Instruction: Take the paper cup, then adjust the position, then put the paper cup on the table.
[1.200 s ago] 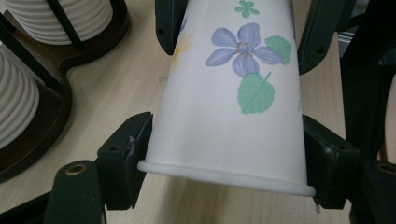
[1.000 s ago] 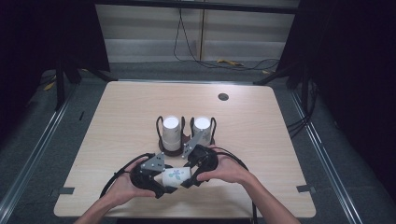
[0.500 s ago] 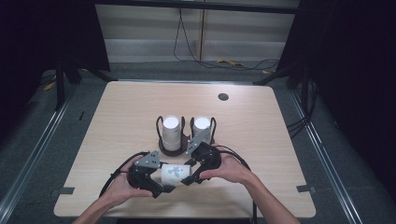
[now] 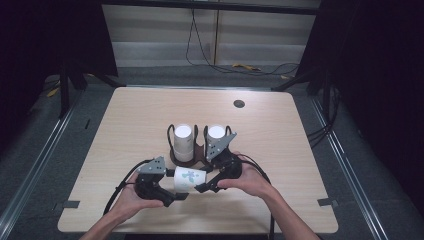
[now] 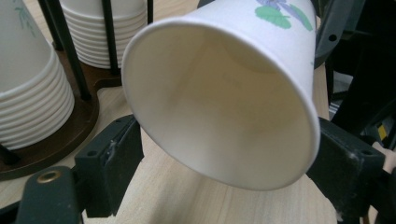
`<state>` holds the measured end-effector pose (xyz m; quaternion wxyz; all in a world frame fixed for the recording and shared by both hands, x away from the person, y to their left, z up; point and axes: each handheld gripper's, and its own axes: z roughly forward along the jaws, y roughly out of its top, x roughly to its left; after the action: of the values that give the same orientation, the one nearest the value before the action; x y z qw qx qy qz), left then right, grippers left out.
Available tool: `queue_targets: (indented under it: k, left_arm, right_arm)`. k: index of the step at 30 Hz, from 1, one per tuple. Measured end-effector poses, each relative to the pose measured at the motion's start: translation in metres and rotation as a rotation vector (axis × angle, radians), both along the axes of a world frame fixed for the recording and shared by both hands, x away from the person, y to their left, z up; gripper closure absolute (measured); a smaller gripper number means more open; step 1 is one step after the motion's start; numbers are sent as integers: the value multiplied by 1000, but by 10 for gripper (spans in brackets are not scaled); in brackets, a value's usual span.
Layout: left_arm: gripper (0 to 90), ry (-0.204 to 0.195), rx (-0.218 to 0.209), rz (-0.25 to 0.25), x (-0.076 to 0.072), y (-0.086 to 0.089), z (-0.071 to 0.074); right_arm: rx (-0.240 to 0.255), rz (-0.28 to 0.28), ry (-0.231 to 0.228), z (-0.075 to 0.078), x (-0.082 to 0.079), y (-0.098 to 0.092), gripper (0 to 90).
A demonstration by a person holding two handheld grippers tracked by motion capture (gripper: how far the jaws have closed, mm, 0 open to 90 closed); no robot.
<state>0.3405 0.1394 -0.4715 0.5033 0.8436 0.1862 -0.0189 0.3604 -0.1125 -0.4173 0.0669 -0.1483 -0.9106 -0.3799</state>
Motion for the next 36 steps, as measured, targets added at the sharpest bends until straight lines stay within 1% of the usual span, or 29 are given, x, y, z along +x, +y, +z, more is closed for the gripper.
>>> queue_targets:
  k: [2, 4, 9, 12, 15, 18, 20, 21, 22, 23, 25, 28, 31, 36]
  left_arm:
    - [161, 8, -8, 10, 1, 1, -1]
    - [161, 3, -15, 18, 2, 1, 0]
    - [160, 0, -61, 36, 1, 5, 5]
    - [160, -11, -66, 43, 2, 8, 6]
    - [160, -35, -52, 48, 0, 8, 8]
    - [160, -39, -61, 53, -1, 9, 9]
    - [160, -36, -71, 56, -1, 10, 10]
    - [160, -40, -72, 60, -1, 11, 10]
    - [160, -35, -80, 65, -1, 12, 11]
    - [160, -29, -92, 64, -1, 13, 11]
    - [160, -31, -104, 68, -1, 14, 13]
    - [160, -25, -115, 75, -1, 16, 13]
    - [160, -20, -134, 71, -1, 16, 14]
    - [158, -11, -163, 88, 0, 19, 17]
  right_arm:
    - [27, -18, -12, -1, -1, -2, 370]
    - [54, -36, -17, -1, -2, -5, 370]
    - [93, -62, -26, 2, -3, -9, 371]
    - [107, -73, -29, 2, -3, -9, 371]
    - [132, -89, -33, 1, -2, -10, 371]
    - [151, -97, -25, 1, -2, -11, 371]
    - [154, -93, -22, 1, -2, -10, 370]
    - [167, -97, -28, 1, -2, -11, 370]
    - [183, -96, -25, 1, -2, -11, 370]
    - [188, -99, -27, 1, -2, -12, 370]
    - [188, -101, -28, 1, -2, -12, 370]
    - [199, -115, -22, -3, -2, -14, 370]
    - [215, -124, -16, -5, -2, -16, 370]
    - [252, -134, -23, -4, -3, -16, 370]
